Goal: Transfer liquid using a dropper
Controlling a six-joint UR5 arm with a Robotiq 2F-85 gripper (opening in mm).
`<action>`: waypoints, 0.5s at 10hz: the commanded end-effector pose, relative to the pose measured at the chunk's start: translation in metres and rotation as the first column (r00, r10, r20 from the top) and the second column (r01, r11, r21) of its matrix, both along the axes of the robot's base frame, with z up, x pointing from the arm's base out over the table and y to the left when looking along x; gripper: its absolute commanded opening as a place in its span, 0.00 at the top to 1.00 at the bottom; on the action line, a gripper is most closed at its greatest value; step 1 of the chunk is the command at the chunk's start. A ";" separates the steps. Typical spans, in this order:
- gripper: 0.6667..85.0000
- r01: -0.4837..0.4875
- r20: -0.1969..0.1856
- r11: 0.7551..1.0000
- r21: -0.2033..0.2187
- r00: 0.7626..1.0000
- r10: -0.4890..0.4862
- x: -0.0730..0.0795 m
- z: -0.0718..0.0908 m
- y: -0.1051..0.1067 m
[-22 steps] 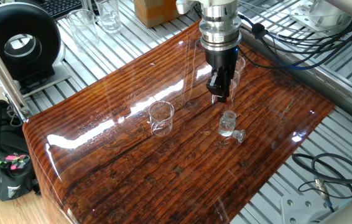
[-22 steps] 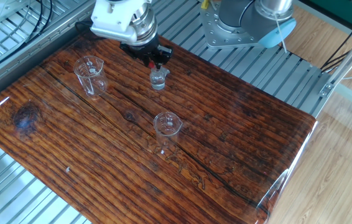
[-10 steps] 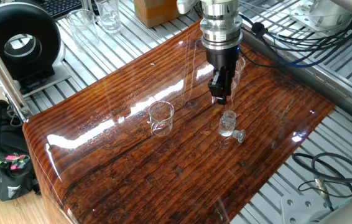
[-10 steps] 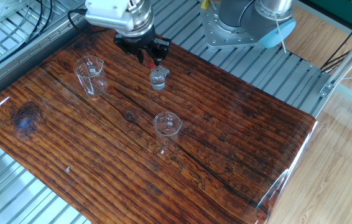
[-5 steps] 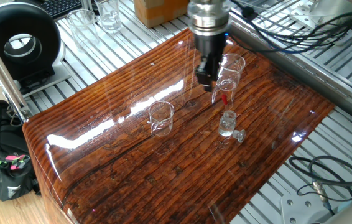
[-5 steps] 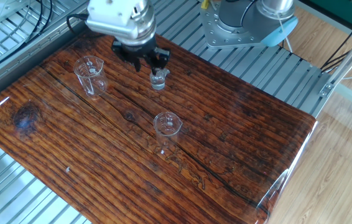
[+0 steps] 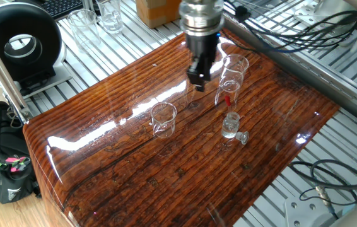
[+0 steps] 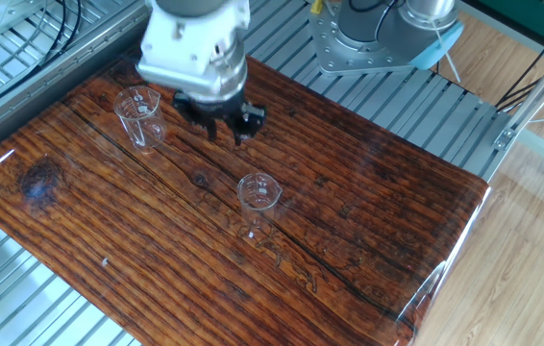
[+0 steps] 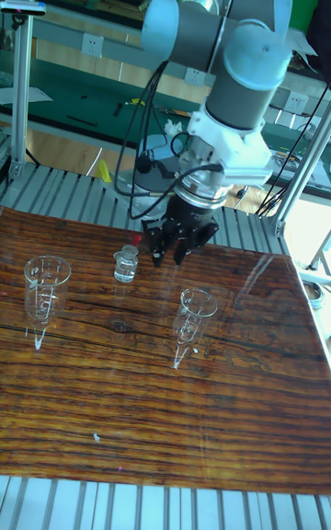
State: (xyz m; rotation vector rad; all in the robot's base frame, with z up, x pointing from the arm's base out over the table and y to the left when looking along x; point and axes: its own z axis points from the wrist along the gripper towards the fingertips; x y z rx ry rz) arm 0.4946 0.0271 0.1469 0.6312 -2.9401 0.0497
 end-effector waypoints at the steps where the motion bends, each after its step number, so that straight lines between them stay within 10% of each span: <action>1: 0.51 -0.043 -0.069 0.998 -0.050 0.997 0.040 -0.004 -0.017 0.002; 5: 0.52 -0.125 -0.159 0.985 -0.121 0.982 0.105 -0.027 -0.052 -0.006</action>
